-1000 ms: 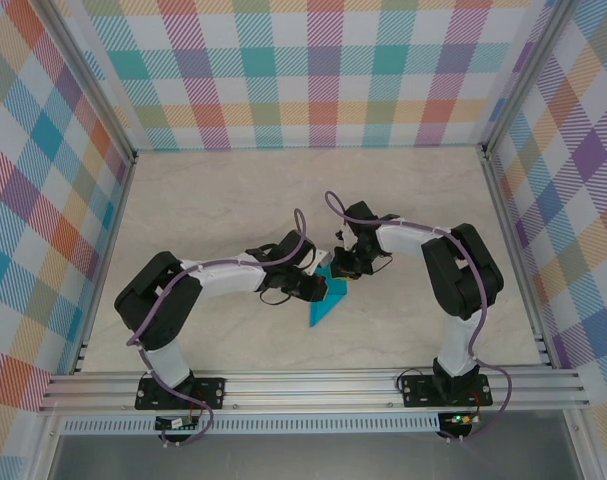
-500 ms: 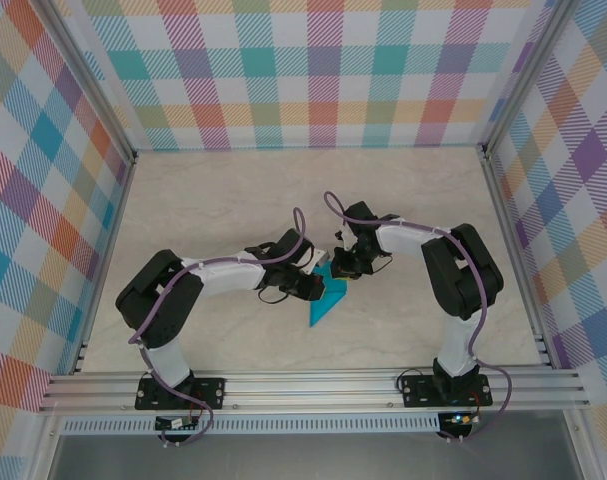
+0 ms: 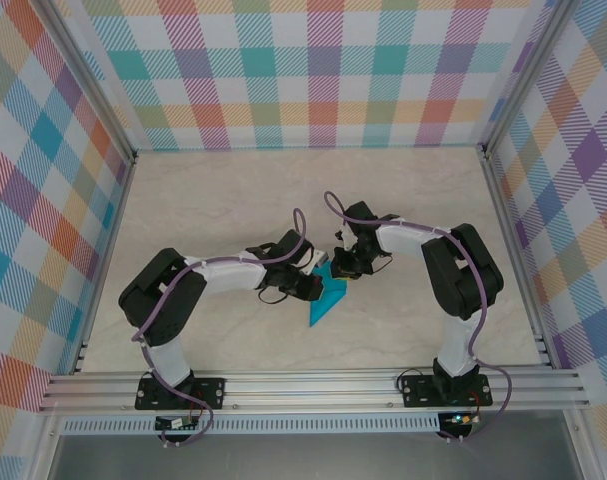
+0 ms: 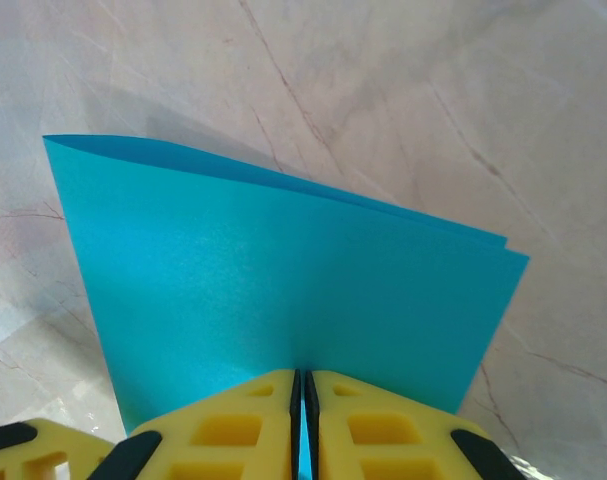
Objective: Fold a paper plane with a square sheet of paper (pick it up from the middle)
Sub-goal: Third fold the triangle at the center of the table.
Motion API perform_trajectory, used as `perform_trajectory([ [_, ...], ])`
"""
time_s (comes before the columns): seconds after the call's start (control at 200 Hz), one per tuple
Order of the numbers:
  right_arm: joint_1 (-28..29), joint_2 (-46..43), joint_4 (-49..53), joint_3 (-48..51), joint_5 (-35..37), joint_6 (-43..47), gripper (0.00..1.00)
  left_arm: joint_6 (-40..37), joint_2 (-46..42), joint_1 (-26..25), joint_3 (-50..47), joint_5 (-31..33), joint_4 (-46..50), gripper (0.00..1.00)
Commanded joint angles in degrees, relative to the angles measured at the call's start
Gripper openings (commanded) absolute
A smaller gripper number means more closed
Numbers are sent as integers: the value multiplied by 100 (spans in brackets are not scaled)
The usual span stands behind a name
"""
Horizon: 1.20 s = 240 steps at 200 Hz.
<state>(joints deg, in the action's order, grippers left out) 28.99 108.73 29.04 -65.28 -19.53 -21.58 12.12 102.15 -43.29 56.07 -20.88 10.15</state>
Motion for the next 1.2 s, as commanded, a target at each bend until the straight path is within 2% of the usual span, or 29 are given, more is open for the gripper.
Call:
perform_trajectory([
  [0.0,25,184,164,6,43,29,13,-129,132,53,-53,110,-119,1],
  [0.41,19,199,157,32,37,5,13,-92,123,50,-127,317,-129,1],
  [0.84,12,73,100,-28,-57,-145,15,131,130,52,-472,269,-438,1],
  [1.015,-155,-393,-10,-26,-191,-423,16,183,49,52,-628,296,-502,2],
  [1.195,-581,-1418,-282,522,-206,-784,19,215,14,55,-668,279,-562,2],
])
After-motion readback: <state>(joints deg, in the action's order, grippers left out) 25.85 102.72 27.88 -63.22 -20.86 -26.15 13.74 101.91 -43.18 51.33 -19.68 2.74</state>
